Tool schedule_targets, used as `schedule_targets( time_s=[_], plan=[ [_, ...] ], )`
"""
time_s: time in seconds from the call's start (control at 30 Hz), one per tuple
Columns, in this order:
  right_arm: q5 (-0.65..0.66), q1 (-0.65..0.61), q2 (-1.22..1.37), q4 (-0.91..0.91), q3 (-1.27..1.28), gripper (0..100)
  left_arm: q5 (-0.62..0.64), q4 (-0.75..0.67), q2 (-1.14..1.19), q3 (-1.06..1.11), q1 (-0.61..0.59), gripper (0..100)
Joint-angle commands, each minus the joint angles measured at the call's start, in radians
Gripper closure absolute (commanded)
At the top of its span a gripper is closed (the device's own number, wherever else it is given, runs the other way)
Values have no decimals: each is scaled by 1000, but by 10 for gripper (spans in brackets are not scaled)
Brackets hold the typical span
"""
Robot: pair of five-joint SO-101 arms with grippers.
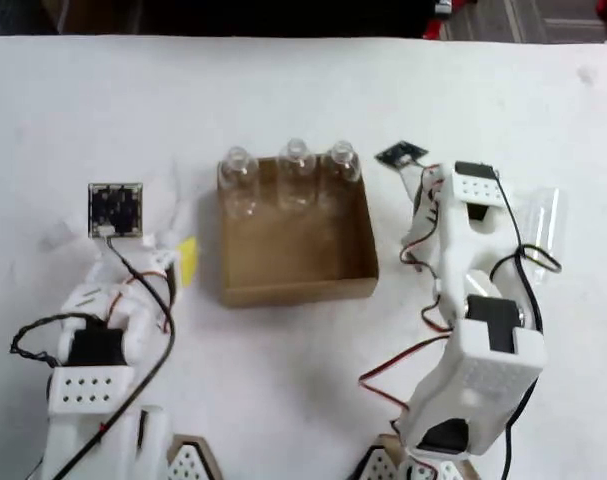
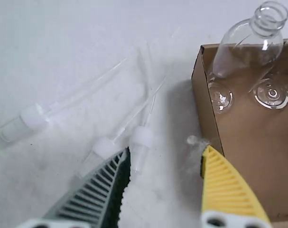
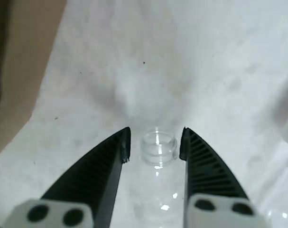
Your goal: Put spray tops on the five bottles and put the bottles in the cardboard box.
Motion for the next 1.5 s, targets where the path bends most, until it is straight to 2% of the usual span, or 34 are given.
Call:
schedule_targets(
  time_s=[0.0,0.2,0.37,0.5,0.63,0.93,1.1,1.17,1.33,1.47],
  plan=[
    [12,8,-7,7,-61,850,2,-17,-19,-12,-10,771],
    [12,13,1,8,-75,855,2,-18,-19,-12,-10,771],
    [12,13,2,5,-75,985,2,-18,-19,-12,-10,771],
    [12,15,-7,8,-75,953,2,-18,-19,-11,-10,771],
    [12,13,-45,18,-77,981,2,-20,-19,-11,-10,771],
    [6,-8,-450,157,-77,982,2,-21,-19,-9,-10,771],
    [-3,-113,-742,245,-71,982,2,-21,-19,-9,-10,771],
    [-66,-186,-858,269,-69,982,2,-20,-19,-11,-10,771],
    [-356,-406,-1110,262,-68,982,2,-17,-19,-12,-12,771],
    [-514,-544,-1222,159,6,982,2,-15,-19,-11,-12,771]
  ],
)
